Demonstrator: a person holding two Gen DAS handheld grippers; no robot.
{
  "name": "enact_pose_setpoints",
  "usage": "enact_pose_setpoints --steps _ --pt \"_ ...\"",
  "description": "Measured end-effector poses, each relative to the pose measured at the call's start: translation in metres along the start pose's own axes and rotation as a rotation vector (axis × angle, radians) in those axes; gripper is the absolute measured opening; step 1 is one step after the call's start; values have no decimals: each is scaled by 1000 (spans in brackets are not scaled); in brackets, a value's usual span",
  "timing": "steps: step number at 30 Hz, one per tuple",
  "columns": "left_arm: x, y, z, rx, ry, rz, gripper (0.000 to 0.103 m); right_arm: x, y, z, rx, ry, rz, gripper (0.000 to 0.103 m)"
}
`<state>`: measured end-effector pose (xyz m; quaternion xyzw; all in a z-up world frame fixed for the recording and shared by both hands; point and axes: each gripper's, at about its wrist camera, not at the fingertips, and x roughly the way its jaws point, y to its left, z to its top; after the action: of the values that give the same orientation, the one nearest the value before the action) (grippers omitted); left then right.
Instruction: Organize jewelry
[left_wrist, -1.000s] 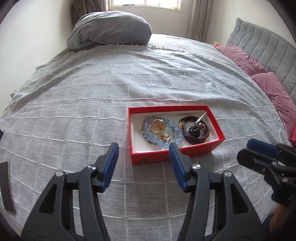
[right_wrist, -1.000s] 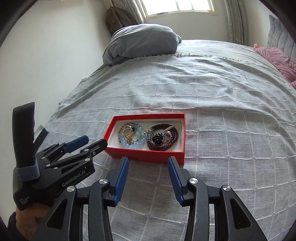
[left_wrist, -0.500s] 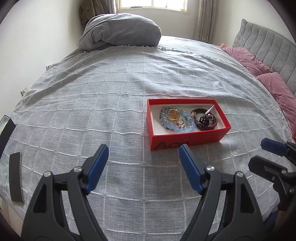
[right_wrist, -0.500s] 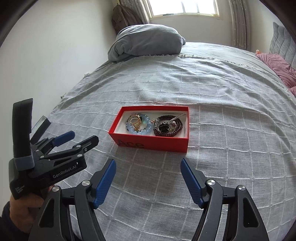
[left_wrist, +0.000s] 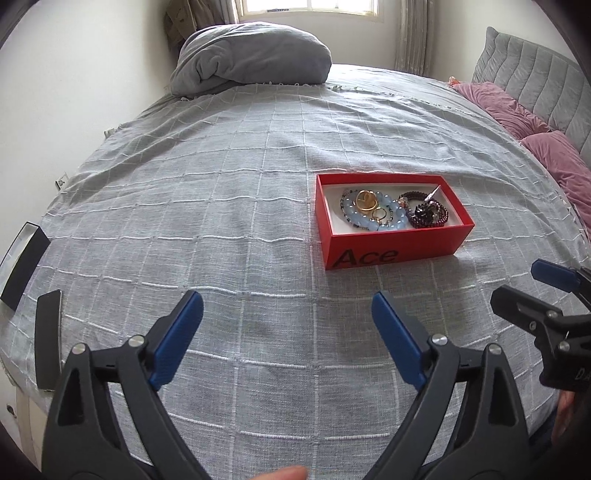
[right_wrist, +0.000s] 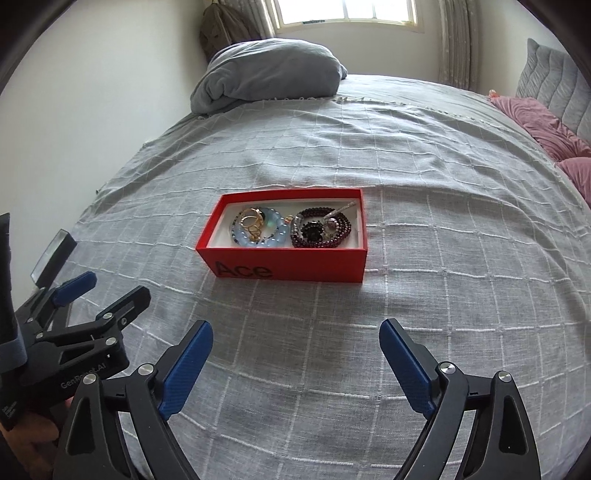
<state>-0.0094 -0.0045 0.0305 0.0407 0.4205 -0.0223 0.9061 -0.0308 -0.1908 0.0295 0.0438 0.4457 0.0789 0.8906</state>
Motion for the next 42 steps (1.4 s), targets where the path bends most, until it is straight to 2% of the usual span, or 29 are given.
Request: enact_pose_setpoints --steps 4,18,42 --pt "2 1 -2 -17 12 10 100 3 -5 1 33 15 -9 93" --pt "3 0 -1 -36 21 6 101 -2 -6 2 30 -17 -59 93" --pt "1 -9 2 -21 16 -7 101 -1 -5 2 15 -15 -72 93"
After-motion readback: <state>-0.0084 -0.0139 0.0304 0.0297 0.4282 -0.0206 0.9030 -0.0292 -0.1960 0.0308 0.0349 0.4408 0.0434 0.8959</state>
